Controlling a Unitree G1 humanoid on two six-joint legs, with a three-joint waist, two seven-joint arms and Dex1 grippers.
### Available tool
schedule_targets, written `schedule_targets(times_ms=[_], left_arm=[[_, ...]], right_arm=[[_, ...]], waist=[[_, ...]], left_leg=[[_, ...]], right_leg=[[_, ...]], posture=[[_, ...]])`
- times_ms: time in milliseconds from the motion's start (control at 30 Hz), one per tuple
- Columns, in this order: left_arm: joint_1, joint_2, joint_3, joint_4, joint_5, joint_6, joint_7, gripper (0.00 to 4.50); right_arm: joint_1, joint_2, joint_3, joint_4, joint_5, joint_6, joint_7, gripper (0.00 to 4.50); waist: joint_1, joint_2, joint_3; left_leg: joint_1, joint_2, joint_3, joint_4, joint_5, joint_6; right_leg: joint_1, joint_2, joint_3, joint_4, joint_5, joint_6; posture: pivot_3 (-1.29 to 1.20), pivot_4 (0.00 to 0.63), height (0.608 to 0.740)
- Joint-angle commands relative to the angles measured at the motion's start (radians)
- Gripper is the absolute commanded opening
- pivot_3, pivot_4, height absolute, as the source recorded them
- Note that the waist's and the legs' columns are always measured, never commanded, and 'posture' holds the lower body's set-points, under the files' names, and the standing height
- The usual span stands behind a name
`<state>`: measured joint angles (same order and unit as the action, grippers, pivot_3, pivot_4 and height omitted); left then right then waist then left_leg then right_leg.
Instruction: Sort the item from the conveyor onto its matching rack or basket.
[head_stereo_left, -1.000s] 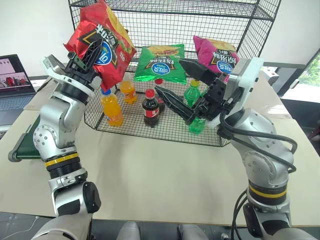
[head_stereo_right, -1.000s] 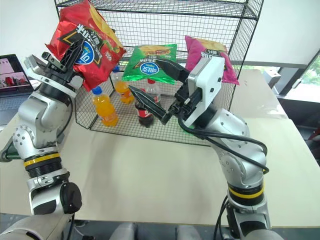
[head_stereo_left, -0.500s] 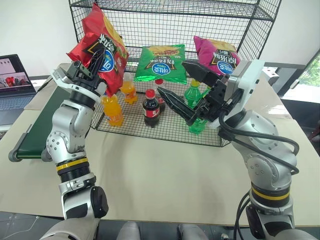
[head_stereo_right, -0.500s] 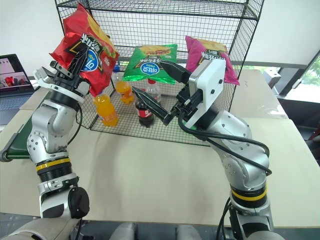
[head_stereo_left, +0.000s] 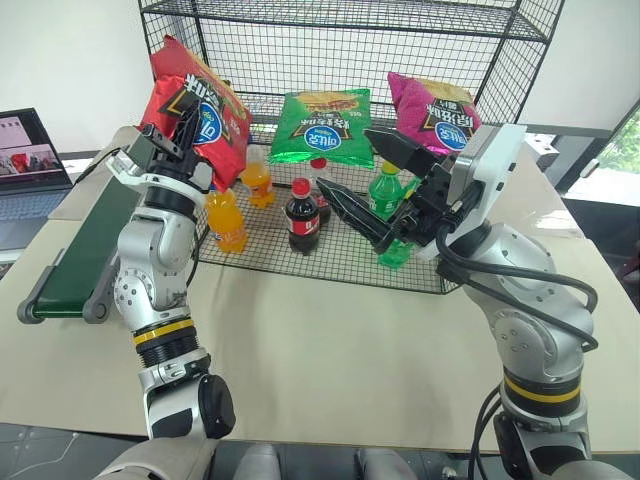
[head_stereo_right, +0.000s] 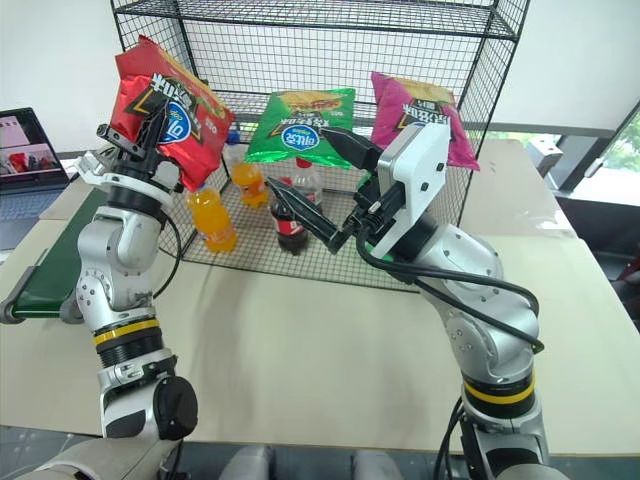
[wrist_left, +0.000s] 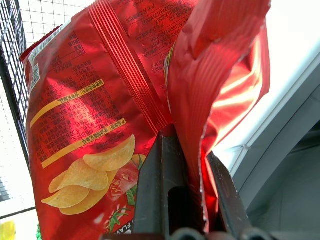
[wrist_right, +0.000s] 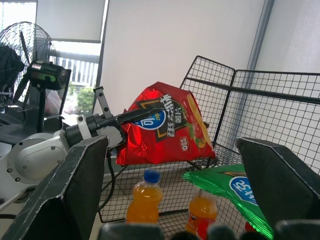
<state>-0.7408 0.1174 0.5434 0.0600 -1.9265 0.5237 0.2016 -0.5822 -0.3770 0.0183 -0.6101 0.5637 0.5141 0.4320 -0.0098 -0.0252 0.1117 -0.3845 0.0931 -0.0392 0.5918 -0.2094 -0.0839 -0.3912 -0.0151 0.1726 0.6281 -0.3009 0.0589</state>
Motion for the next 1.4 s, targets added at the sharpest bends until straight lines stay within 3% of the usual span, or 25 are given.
schedule_targets(times_ms=[33,300,633,1000,1400], left_arm=[[-0.081,0.005,-0.013,0.038,0.001,0.000,-0.038,0.03],[-0.249,0.010,0.008,0.198,0.020,0.011,-0.122,0.03],[-0.212,0.073,0.047,0.328,0.209,-0.055,-0.051,0.03],[-0.207,0.080,0.072,0.268,0.288,-0.042,0.056,0.03],[-0.441,0.030,0.102,0.532,0.455,-0.190,-0.018,0.03]], right_arm=[[-0.033,0.003,-0.015,-0.033,0.006,-0.001,-0.015,4.50],[-0.048,0.015,-0.005,-0.021,-0.013,-0.012,-0.024,4.50],[-0.051,0.016,-0.007,-0.028,-0.033,-0.017,-0.039,4.50],[-0.036,0.026,0.002,-0.024,-0.044,-0.028,-0.033,4.50],[-0.080,0.026,0.011,-0.004,-0.099,-0.028,-0.034,4.50]], waist=[[0.001,0.000,0.000],[-0.002,0.000,0.000],[-0.004,0.001,0.001],[0.000,0.001,0.001],[0.007,0.001,0.001]], left_leg=[[0.000,0.000,0.000,0.000,0.000,0.000],[-0.002,-0.003,-0.005,0.000,0.000,0.000],[-0.001,-0.004,-0.006,0.000,0.000,0.000],[-0.002,-0.004,-0.007,0.000,0.001,0.000],[-0.003,-0.006,-0.010,0.000,0.001,0.000]], right_leg=[[0.000,0.000,0.000,0.000,0.000,0.000],[0.001,0.000,0.000,-0.003,0.000,0.001],[0.002,0.000,0.000,-0.002,0.000,0.001],[0.002,0.000,-0.001,-0.002,0.000,0.001],[0.002,0.000,-0.002,-0.002,0.000,0.001]], posture=[[0.00,0.150,0.740],[0.00,0.150,0.740],[0.00,0.150,0.740],[0.00,0.150,0.740],[0.00,0.150,0.740]])
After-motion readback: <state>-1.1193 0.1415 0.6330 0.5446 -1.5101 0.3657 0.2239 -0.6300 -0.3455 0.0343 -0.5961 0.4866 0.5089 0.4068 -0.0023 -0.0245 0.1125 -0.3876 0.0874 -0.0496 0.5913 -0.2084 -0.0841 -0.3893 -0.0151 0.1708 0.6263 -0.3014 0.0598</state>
